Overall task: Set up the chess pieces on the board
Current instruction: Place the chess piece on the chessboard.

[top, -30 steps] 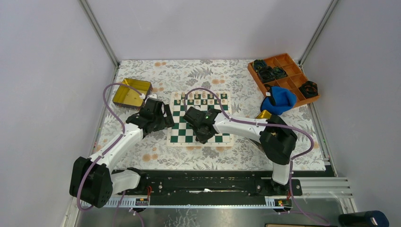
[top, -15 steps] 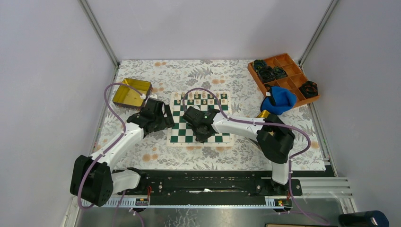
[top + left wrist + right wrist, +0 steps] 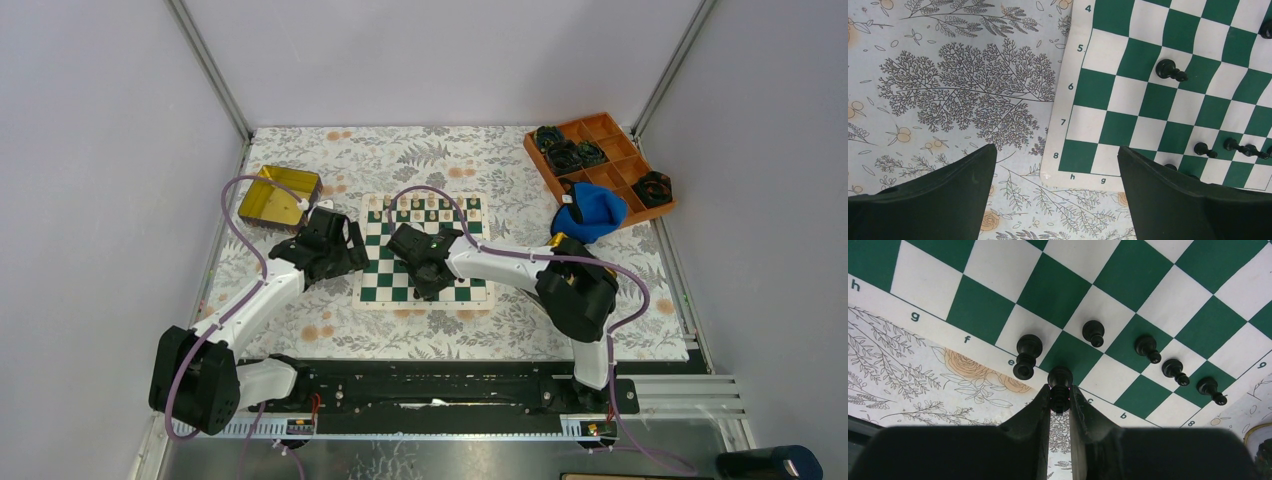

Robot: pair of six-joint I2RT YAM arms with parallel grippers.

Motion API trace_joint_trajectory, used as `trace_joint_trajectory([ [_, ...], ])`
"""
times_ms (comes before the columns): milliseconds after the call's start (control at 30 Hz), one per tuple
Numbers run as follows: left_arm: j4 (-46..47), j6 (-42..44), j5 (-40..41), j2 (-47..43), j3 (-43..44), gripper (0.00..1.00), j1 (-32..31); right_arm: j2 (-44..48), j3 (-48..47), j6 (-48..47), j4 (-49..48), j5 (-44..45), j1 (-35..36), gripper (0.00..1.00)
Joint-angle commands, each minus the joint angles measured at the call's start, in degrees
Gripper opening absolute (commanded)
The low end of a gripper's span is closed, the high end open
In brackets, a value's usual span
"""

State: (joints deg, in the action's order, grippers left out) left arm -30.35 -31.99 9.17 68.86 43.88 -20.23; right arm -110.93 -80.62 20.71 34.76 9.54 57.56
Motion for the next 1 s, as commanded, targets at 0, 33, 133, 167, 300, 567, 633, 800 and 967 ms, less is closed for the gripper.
trace_joint_trajectory([
  [0, 3.18, 1.58, 0.24, 0.38, 0.42, 0.99, -0.31, -0.45, -2.52, -0.80, -0.93, 0.23, -0.75, 0.05],
  [33, 3.13, 1.58, 0.24, 0.40, 0.43, 0.99, -0.30, -0.57, -2.53, -0.84, -1.05, 0.23, -0.82, 0.05],
  [133, 3.14, 1.65, 0.15, 0.38, 0.42, 0.99, -0.27, -0.53, -2.31, -0.92, -1.48, 0.17, -1.03, 0.05],
  [167, 3.11, 1.59, 0.15, 0.42, 0.42, 0.99, -0.25, -0.59, -2.26, -0.93, -1.53, 0.06, -1.11, 0.05],
  [300, 3.18, 1.60, 0.14, 0.65, 0.42, 0.99, -0.30, -0.60, -2.35, -1.08, -1.65, -0.04, -1.30, 0.05],
  [567, 3.11, 1.69, 0.13, 0.78, 0.42, 0.99, -0.26, -0.86, -2.07, -1.37, -1.88, -0.26, -1.68, 0.05],
  [633, 3.11, 1.67, 0.07, 0.88, 0.44, 0.99, -0.30, -0.86, -1.84, -1.33, -2.05, -0.54, -1.66, 0.05],
  [800, 3.05, 1.67, 0.06, 1.01, 0.42, 0.99, -0.34, -1.08, -1.26, -1.29, -2.33, -0.96, -1.67, 0.11],
  [967, 3.17, 1.66, 0.06, 1.01, 0.42, 0.99, -0.26, -0.82, -0.81, -1.28, -2.37, -0.98, -1.72, 0.24],
])
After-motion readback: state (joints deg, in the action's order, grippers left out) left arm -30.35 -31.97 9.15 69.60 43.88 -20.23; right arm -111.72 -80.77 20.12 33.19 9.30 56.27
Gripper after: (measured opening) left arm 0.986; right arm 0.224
